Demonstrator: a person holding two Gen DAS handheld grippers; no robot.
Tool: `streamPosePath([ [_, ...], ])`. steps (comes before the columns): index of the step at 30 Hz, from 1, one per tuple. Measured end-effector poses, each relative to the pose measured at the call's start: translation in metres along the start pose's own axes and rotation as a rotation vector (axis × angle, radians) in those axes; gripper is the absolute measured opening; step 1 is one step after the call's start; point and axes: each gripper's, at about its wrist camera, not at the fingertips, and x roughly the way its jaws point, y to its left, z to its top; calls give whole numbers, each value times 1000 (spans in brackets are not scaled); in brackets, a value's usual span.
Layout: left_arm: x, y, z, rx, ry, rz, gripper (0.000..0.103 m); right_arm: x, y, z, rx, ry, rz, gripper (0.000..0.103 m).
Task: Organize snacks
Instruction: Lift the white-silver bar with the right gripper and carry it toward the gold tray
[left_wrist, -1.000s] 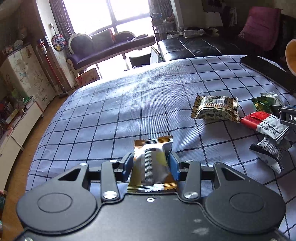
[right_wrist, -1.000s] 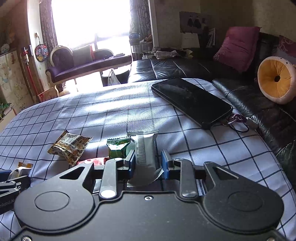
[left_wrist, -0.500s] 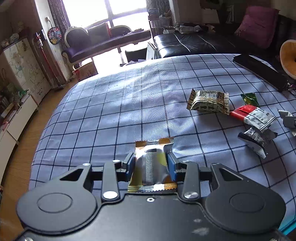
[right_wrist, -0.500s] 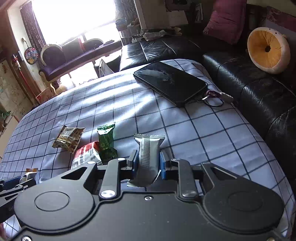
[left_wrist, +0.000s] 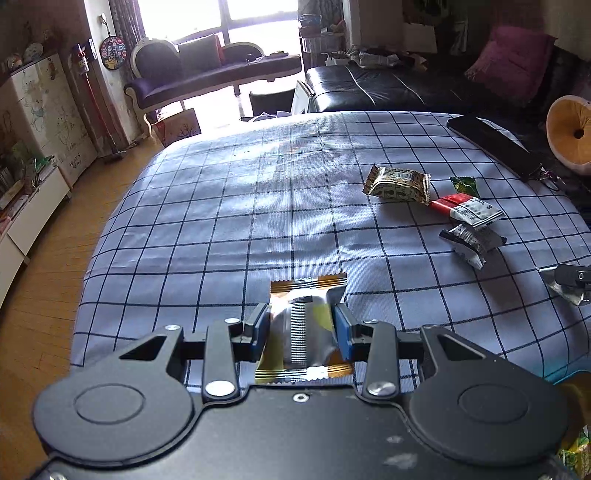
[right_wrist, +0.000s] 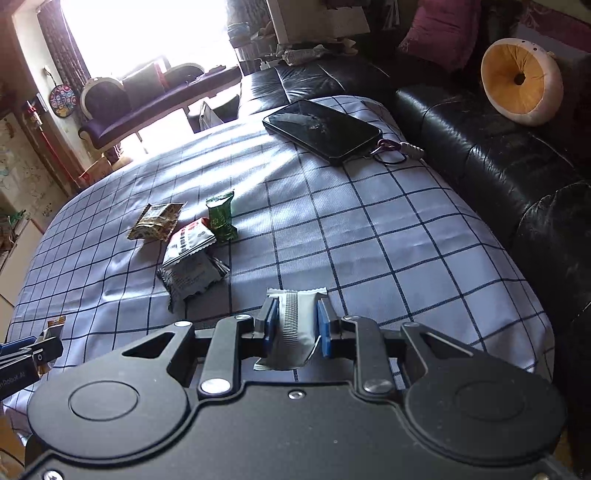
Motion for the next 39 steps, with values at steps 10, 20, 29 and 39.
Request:
streamPosePath([
  [10, -21, 3, -16, -15, -3, -18, 40, -15, 7, -15, -7, 14, 31, 32],
  [20, -15, 9, -18, -43, 16, -46, 40, -5, 9, -30, -20, 61, 31, 33],
  [29, -4, 6, -12, -47, 23, -79, 40, 1, 11, -34, -57, 44, 28, 38],
  [39, -4, 4, -9, -41, 24, -84, 40, 3, 10, -32, -56, 21, 34, 40],
])
